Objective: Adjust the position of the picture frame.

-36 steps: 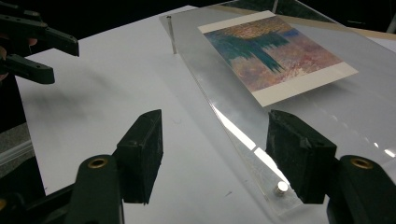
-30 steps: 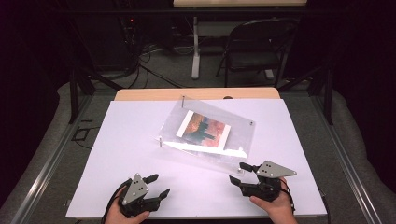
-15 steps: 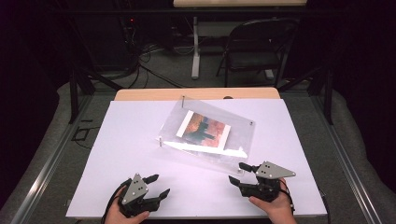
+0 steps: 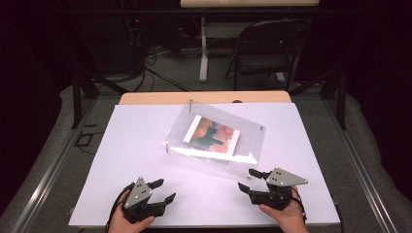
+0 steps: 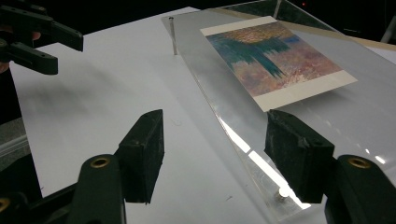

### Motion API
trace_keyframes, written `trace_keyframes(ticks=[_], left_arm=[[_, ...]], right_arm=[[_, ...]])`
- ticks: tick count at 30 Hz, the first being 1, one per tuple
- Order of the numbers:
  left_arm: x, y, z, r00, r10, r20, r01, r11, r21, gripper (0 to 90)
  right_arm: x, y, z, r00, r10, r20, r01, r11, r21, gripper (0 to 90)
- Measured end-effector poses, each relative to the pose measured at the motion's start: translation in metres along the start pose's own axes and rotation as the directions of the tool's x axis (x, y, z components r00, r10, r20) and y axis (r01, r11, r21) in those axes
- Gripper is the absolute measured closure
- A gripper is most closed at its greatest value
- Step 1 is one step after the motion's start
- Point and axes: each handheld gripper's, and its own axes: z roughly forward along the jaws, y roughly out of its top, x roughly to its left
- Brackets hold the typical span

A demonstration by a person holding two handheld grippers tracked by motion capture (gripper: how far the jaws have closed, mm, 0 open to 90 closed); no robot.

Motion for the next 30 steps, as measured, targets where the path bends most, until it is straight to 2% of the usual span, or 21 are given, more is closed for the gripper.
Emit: trace_keyframes(ticks=[4,7,11,12,13,14,15,18,19,20,21,23,24,25,26,27,28,30], left_arm=[[0.007,0.005,0.001,0.9997,-0.023,-0.002,0.023,0.9996,-0.014,36.8],[0.014,0.01,0.002,0.9988,-0.044,-0.021,0.044,0.9987,-0.028,36.8],[0.029,0.018,0.006,0.9962,-0.075,-0.044,0.073,0.9963,-0.047,37.5],[0.037,0.021,0.011,0.9942,-0.091,-0.057,0.089,0.9951,-0.042,38.4],[0.037,0.021,0.011,0.9942,-0.091,-0.057,0.089,0.9951,-0.042,38.6],[0.045,0.023,0.018,0.9921,-0.1,-0.075,0.099,0.9949,-0.021,39.0],[0.045,0.023,0.018,0.9921,-0.1,-0.075,0.099,0.9949,-0.021,39.0],[0.056,0.025,0.032,0.9887,-0.129,-0.076,0.131,0.9912,0.018,39.4],[0.06,0.027,0.038,0.9874,-0.13,-0.091,0.134,0.99,0.045,40.1],[0.06,0.027,0.038,0.9874,-0.13,-0.091,0.134,0.99,0.045,40.6],[0.065,0.028,0.045,0.9861,-0.129,-0.104,0.137,0.9881,0.07,40.9],[0.068,0.03,0.048,0.9854,-0.131,-0.109,0.141,0.9865,0.083,41.2],[0.072,0.032,0.052,0.9827,-0.137,-0.125,0.15,0.9828,0.108,41.8],[0.072,0.032,0.052,0.9827,-0.137,-0.125,0.15,0.9828,0.108,42.0],[0.078,0.034,0.057,0.9772,-0.149,-0.151,0.169,0.9772,0.128,42.6],[0.078,0.034,0.057,0.9772,-0.149,-0.151,0.169,0.9772,0.128,44.1],[0.081,0.035,0.059,0.9757,-0.157,-0.152,0.179,0.9741,0.138,46.8],[0.091,0.037,0.068,0.9691,-0.184,-0.164,0.21,0.9648,0.158,49.1]], right_arm=[[0.0,0.0,0.0,1.0,0.004,0.0,-0.004,1.0,-0.001,37.1],[0.0,0.0,0.0,1.0,0.004,0.003,-0.004,1.0,-0.007,37.1],[0.001,0.0,-0.001,1.0,-0.006,0.005,0.006,1.0,-0.01,37.6],[0.001,0.001,-0.001,1.0,-0.007,0.006,0.007,1.0,-0.007,37.6],[0.001,0.001,-0.001,1.0,-0.007,0.006,0.007,1.0,-0.007,37.6],[0.001,0.0,0.0,1.0,-0.004,0.006,0.004,1.0,-0.006,37.6],[0.001,0.0,0.0,1.0,-0.004,0.006,0.004,1.0,-0.006,37.6],[0.0,0.0,-0.001,1.0,0.002,0.008,-0.002,1.0,-0.009,37.6],[0.0,0.0,-0.001,1.0,0.003,0.007,-0.003,1.0,-0.006,37.6],[0.0,0.0,-0.001,1.0,0.003,0.007,-0.003,1.0,-0.006,37.6],[0.0,0.0,-0.001,1.0,0.002,0.008,-0.002,1.0,-0.006,37.6],[0.0,0.0,-0.001,1.0,0.002,0.008,-0.002,1.0,-0.005,37.6],[0.0,0.0,-0.001,1.0,0.0,0.008,0.0,1.0,-0.007,37.6],[0.0,0.0,-0.001,1.0,0.0,0.008,0.0,1.0,-0.007,37.6],[0.0,0.0,-0.001,1.0,-0.005,0.007,0.005,1.0,-0.01,37.9],[0.0,0.0,-0.002,0.9999,-0.009,0.006,0.009,1.0,-0.011,38.3],[0.0,0.0,-0.002,0.9999,-0.009,0.004,0.009,1.0,-0.013,38.8],[0.001,0.0,-0.001,1.0,-0.007,0.0,0.007,1.0,-0.015,39.3]])
